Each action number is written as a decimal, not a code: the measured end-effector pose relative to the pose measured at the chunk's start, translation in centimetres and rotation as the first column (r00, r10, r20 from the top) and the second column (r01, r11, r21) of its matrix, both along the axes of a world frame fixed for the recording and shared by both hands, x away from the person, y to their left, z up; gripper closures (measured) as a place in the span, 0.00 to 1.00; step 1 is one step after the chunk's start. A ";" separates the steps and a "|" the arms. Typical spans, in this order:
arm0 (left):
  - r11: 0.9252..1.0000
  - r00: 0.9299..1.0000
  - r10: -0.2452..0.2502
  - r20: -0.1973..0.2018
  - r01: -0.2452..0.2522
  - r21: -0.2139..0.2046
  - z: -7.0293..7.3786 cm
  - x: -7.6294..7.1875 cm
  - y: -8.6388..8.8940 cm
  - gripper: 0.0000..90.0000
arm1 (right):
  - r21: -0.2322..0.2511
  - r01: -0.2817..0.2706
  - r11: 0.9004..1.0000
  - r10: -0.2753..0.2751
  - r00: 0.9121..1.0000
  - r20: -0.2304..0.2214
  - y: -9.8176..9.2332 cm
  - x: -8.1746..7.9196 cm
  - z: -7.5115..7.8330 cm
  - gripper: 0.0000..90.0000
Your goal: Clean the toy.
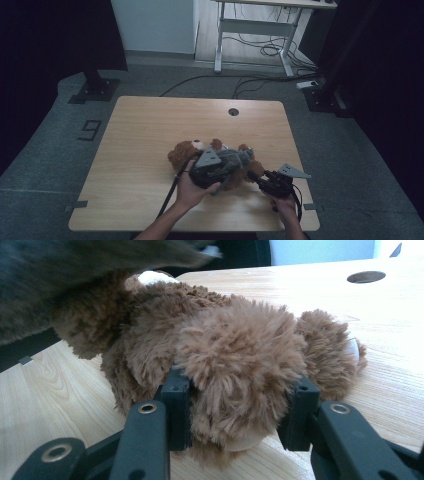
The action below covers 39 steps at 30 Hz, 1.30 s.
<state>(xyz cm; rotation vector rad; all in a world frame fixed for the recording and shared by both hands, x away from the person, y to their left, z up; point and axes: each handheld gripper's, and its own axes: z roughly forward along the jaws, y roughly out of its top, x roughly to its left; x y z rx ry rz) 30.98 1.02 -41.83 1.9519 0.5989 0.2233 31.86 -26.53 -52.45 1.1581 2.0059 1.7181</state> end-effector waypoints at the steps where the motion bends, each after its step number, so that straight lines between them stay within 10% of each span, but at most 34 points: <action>1: 1.000 1.000 -0.005 -0.009 0.005 0.016 -0.4 0.2 -0.9 0.83 | 0.000 0.000 1.000 0.000 1.000 0.000 0.0 0.0 0.0 0.64; 6: 0.994 0.998 -0.005 -0.058 0.011 0.108 -3.0 1.0 -3.1 0.82 | 0.002 -0.001 1.000 0.001 1.000 -0.001 0.0 -0.1 0.0 0.64; 12: 0.996 0.997 0.012 -0.072 -0.006 0.091 -4.1 1.0 -2.2 0.83 | -0.001 -0.010 1.000 0.010 1.000 -0.003 -0.1 0.0 -0.1 0.64; 25: 0.997 0.996 0.080 -0.029 -0.080 0.018 -2.0 0.4 3.7 0.82 | 0.014 -0.014 1.000 0.014 1.000 0.000 -0.2 0.0 -0.3 0.64; 30: 0.984 0.986 0.167 0.016 -0.168 0.057 -1.7 0.6 6.6 0.82 | 0.015 -0.014 1.000 0.014 1.000 0.000 -0.2 0.0 -0.3 0.64; 39: 0.975 0.974 0.222 -0.051 -0.220 0.033 -3.3 1.7 10.5 0.82 | 0.015 -0.024 1.000 0.024 1.000 0.002 0.0 0.0 -0.3 0.64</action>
